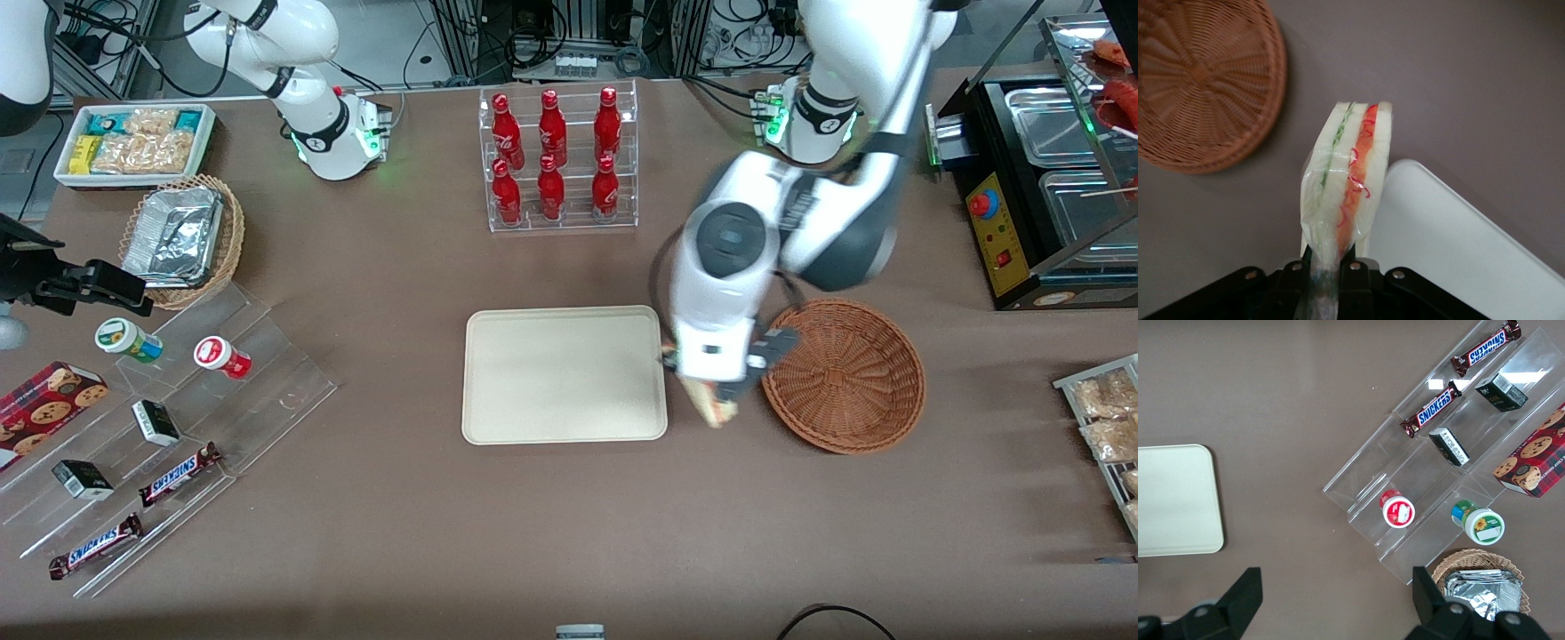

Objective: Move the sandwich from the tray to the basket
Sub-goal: 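Lift the sandwich and carry it over the wicker basket, then lower the sandwich into the wicker basket and open the left gripper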

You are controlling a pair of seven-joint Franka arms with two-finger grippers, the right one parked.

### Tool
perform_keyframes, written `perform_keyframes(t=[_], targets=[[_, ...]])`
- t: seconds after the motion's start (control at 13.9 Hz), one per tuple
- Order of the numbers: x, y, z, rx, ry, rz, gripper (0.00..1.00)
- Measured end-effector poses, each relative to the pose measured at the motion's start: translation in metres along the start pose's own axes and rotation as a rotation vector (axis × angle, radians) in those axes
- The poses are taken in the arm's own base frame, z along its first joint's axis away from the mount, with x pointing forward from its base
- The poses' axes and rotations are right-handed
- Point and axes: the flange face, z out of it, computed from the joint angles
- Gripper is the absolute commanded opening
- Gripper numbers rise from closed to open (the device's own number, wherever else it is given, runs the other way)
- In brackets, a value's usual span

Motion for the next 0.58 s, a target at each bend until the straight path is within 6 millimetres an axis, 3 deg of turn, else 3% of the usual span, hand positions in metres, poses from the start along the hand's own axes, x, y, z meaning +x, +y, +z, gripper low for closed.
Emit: perform_keyframes(t=[0.29, 0.58], targets=[[0.073, -0.072, 0.037, 0.085, -0.003, -0.122, 0.0], [0.115, -0.114, 0.083, 0.095, 0.024, -0.149, 0.0]])
